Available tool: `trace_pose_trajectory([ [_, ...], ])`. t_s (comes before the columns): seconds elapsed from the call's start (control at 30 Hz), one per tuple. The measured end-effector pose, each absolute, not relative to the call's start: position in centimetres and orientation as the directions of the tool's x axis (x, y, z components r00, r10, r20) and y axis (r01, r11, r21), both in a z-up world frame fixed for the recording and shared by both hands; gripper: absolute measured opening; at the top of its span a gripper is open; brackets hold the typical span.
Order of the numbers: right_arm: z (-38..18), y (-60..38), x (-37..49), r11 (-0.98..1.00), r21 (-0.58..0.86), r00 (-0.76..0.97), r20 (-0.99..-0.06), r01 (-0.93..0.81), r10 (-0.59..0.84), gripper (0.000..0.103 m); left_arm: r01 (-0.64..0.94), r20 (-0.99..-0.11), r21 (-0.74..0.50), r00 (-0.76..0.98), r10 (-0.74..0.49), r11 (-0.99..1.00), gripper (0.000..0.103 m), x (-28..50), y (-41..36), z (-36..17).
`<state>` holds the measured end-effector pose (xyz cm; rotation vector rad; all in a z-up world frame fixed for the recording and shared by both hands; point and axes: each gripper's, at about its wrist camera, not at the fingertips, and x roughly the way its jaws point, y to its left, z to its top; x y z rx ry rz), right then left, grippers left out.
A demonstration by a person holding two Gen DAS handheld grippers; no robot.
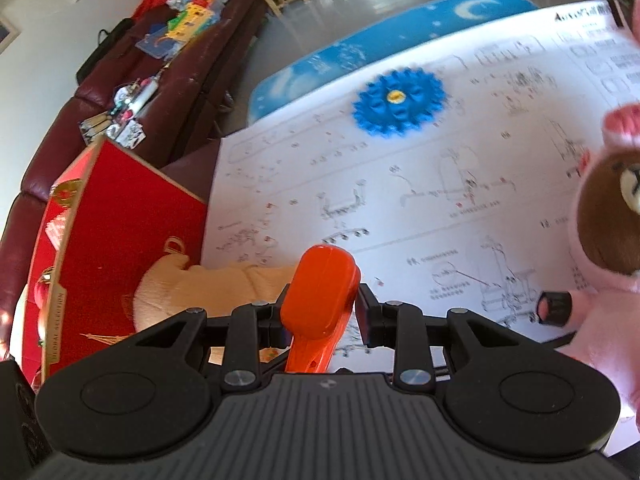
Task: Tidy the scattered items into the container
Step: 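Carry the water gun into the red box and open both tools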
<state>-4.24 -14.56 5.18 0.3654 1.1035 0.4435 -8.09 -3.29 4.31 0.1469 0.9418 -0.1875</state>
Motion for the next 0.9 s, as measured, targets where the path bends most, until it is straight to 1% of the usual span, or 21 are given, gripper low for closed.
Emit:
trace_pose_trajectory([
  [0.17,7.8,-12.6,-4.3,0.847,0.481,0.395,-0.749,-0.228,0.532,0.035,0.166,-0.787,0.015,0.610,-0.090,0.986,0.026,-6.7,-0.4,6.5],
  [0.37,12.3,-8.4,-4.2,0.818,0.445,0.412,-0.711,-0.363,0.570,0.035,0.073,-0.733,0.024,0.679,-0.032,0.997,0.026,-8.1,3.2,10.9],
  [0.63,18.4,0.2,-3.8,0.715,0.408,0.391,-0.630,-0.568,0.671,0.035,-0.120,-0.645,0.064,0.752,0.133,0.991,0.026,-10.0,10.8,17.0],
  [0.77,20.6,5.6,-3.7,0.649,0.393,0.349,-0.604,-0.651,0.716,0.035,-0.218,-0.635,0.046,0.747,0.197,0.975,0.027,-10.7,15.7,18.5],
  [0.9,21.4,11.0,-3.5,0.600,0.392,0.291,-0.610,-0.698,0.737,0.035,-0.298,-0.644,0.022,0.726,0.242,0.954,0.027,-11.2,19.7,19.3],
])
